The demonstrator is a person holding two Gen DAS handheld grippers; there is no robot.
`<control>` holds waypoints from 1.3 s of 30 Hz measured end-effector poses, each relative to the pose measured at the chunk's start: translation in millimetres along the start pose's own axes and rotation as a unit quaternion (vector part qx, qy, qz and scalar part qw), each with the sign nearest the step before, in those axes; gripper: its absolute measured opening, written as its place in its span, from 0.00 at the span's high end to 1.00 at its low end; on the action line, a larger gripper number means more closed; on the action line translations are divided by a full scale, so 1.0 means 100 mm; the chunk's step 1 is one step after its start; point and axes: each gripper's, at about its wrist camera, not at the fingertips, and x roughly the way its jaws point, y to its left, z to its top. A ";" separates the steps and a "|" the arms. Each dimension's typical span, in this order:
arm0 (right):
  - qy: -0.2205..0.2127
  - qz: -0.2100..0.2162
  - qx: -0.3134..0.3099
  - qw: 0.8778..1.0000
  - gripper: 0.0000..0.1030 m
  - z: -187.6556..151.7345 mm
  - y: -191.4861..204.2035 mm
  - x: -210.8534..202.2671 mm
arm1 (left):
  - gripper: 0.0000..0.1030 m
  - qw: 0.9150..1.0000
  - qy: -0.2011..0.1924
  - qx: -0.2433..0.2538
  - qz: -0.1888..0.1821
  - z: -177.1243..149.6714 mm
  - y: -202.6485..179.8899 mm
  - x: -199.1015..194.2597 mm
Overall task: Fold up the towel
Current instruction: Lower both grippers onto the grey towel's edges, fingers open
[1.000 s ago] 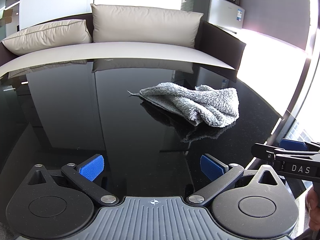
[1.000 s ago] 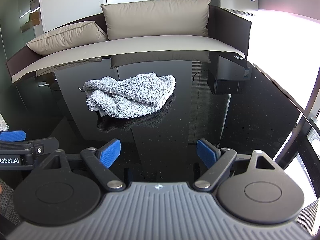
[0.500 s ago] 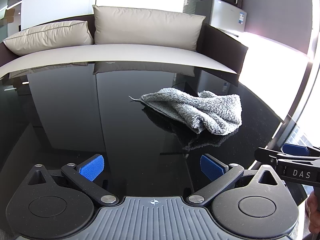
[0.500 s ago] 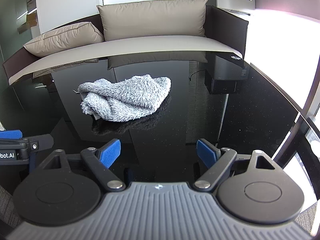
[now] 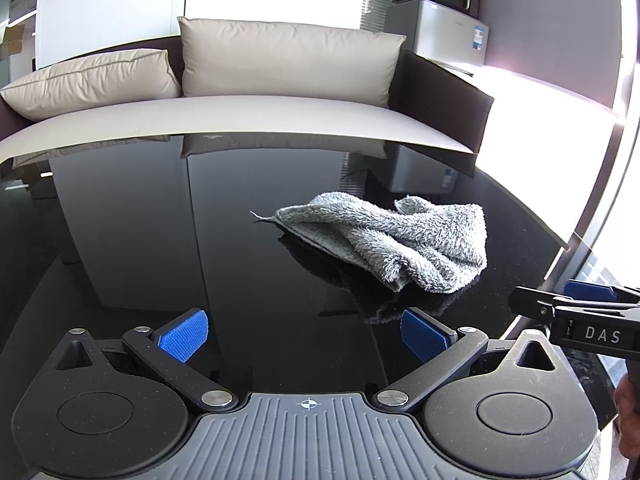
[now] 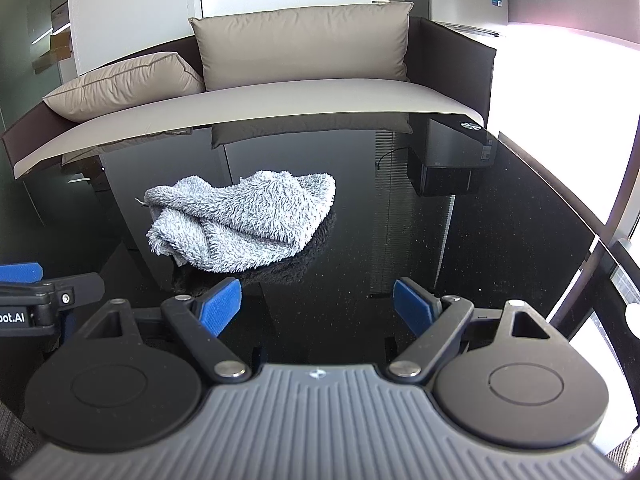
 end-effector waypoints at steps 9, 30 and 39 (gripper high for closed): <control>-0.008 0.015 0.023 1.000 0.17 0.20 -0.12 0.23 | 0.01 1.000 -0.013 0.005 -0.010 0.23 0.01 0.23; -0.030 0.014 0.033 0.999 0.17 0.57 -0.29 0.59 | 0.38 0.998 -0.001 -0.018 -0.056 0.72 0.13 0.90; -0.028 0.018 0.035 0.999 0.17 0.55 -0.31 0.60 | 0.65 0.997 0.005 -0.018 -0.069 0.69 0.10 1.01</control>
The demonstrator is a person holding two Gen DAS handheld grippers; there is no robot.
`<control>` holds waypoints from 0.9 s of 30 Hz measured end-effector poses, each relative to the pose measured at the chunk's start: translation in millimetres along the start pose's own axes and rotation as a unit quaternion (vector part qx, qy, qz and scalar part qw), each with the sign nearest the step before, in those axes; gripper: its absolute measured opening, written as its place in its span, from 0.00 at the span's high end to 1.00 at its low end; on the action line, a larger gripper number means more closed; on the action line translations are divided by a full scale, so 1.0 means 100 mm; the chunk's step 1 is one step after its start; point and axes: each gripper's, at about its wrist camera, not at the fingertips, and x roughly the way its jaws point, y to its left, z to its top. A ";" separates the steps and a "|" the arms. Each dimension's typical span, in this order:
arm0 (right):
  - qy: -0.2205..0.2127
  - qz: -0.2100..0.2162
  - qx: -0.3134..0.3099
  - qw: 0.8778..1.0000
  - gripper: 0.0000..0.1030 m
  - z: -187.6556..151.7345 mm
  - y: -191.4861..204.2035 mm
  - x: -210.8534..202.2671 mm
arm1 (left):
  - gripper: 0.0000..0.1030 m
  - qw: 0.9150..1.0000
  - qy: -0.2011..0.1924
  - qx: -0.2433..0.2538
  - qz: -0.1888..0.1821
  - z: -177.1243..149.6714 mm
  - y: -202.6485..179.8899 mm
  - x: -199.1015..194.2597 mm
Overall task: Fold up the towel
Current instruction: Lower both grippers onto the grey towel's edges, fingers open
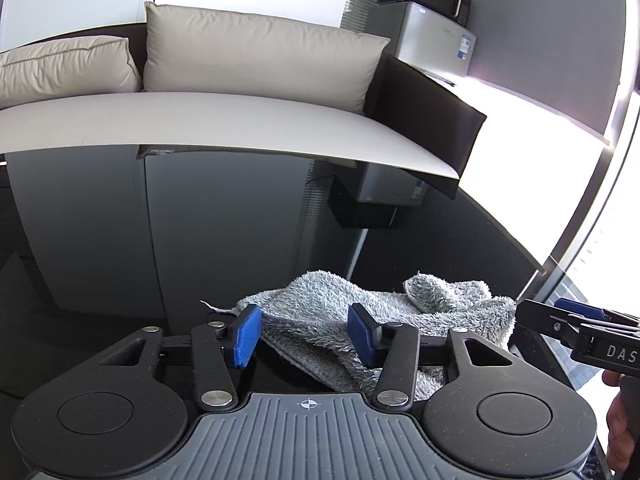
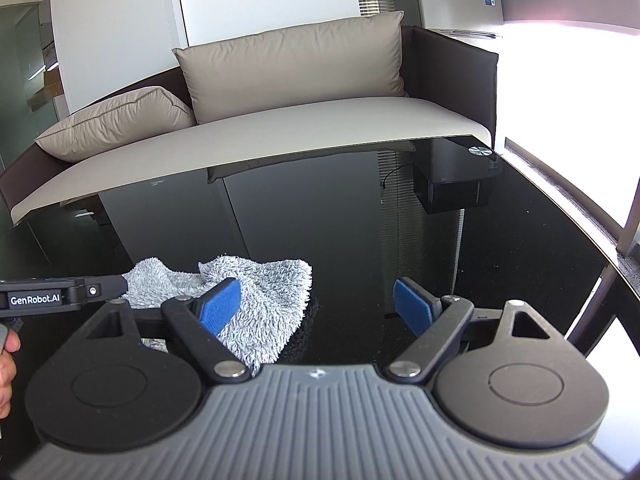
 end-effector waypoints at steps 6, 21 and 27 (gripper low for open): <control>-0.004 0.000 0.005 1.000 0.17 0.03 -0.01 0.00 | 0.95 1.000 0.003 0.006 0.002 -0.04 -0.03 -0.02; 0.019 0.018 -0.075 0.997 0.17 0.30 0.43 0.45 | 0.95 1.000 0.011 0.011 0.001 -0.09 -0.06 -0.05; 0.033 0.026 -0.095 0.995 0.17 0.28 0.52 0.57 | 0.72 1.000 0.016 -0.013 0.004 -0.08 0.06 -0.05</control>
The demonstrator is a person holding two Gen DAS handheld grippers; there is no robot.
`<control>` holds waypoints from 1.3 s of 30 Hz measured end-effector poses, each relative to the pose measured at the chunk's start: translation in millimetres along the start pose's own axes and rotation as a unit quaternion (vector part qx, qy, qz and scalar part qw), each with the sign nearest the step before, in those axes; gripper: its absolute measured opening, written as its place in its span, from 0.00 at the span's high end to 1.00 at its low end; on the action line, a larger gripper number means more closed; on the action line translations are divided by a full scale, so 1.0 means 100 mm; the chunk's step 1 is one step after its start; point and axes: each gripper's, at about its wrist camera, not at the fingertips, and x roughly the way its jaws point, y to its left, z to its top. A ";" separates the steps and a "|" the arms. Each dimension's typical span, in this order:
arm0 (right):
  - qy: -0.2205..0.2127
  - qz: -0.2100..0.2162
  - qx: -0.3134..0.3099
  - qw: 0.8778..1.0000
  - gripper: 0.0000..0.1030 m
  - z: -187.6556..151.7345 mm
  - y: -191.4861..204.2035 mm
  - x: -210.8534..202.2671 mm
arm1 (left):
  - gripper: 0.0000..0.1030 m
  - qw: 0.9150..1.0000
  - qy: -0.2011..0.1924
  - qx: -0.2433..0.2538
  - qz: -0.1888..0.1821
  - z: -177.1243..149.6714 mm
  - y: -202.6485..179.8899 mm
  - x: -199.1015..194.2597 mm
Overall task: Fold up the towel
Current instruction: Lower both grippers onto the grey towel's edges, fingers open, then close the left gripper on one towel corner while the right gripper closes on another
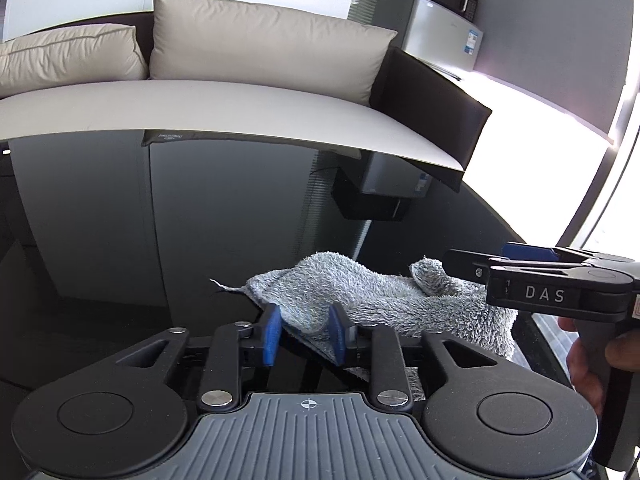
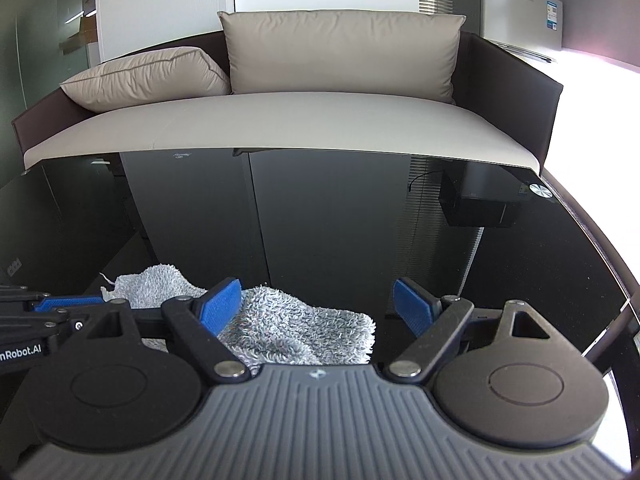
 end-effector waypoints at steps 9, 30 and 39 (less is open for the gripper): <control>0.027 0.005 -0.035 0.999 0.33 -0.11 0.11 0.14 | 0.58 1.000 -0.007 -0.004 0.010 0.02 0.03 -0.01; 0.027 0.043 -0.002 0.999 0.78 -0.13 0.04 0.11 | 0.52 0.999 -0.011 -0.027 -0.032 0.08 0.07 0.07; 0.017 0.044 -0.002 0.999 0.89 -0.13 0.00 0.04 | 0.69 0.999 -0.006 -0.025 -0.033 0.09 0.05 0.16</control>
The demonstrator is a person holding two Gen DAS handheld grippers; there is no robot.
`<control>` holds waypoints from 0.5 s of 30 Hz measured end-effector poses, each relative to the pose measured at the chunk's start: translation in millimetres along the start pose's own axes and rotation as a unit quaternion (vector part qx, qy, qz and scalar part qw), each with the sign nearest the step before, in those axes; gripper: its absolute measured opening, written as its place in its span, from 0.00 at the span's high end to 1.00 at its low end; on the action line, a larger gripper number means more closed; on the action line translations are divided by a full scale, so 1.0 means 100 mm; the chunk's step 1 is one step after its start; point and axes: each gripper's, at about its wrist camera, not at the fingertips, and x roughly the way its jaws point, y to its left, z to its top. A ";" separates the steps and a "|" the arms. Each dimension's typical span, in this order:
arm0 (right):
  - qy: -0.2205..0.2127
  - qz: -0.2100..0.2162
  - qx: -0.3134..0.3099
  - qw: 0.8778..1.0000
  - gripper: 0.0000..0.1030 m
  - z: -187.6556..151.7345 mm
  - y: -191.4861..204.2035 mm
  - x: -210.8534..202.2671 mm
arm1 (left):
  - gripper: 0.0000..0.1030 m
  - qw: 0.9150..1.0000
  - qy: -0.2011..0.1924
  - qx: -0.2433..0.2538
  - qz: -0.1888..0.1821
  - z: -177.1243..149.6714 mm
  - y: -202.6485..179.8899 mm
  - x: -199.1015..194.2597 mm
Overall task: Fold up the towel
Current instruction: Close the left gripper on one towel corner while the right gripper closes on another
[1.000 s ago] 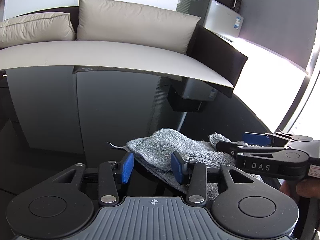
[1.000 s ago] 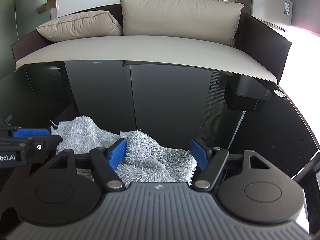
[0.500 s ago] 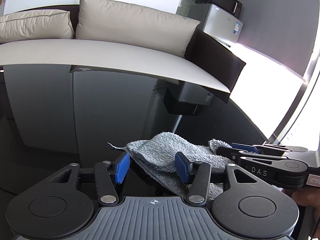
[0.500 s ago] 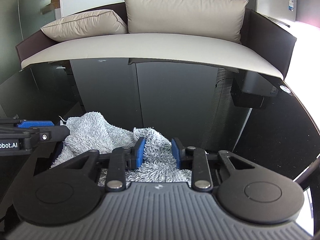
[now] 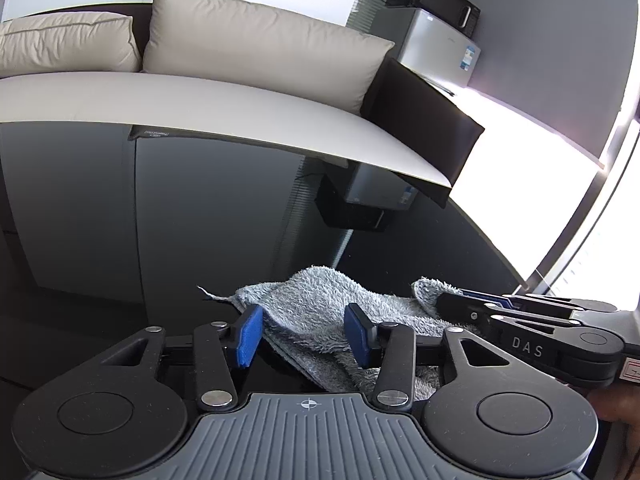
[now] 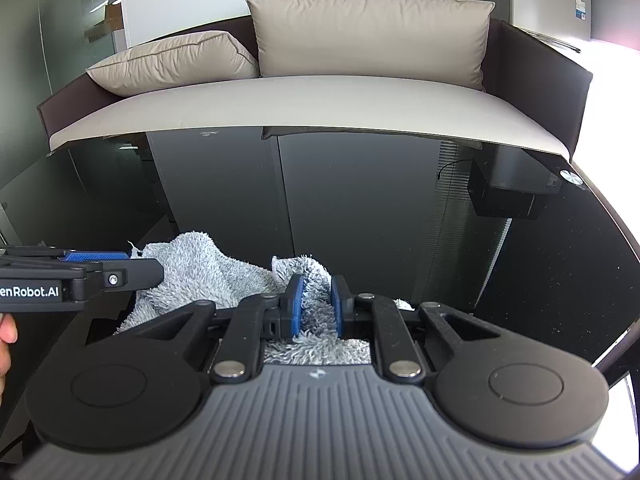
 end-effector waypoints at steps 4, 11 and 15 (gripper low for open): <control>-0.003 -0.002 0.002 1.000 0.93 0.00 -0.01 -0.02 | 0.94 1.000 0.009 0.009 0.007 -0.01 -0.01 0.05; -0.028 -0.013 0.006 1.000 0.94 0.04 -0.03 -0.13 | 0.98 1.000 -0.007 0.010 0.010 0.01 -0.05 -0.01; -0.051 -0.019 0.017 0.998 0.95 0.07 -0.07 -0.26 | 0.99 1.000 -0.011 0.011 0.013 0.02 -0.07 -0.04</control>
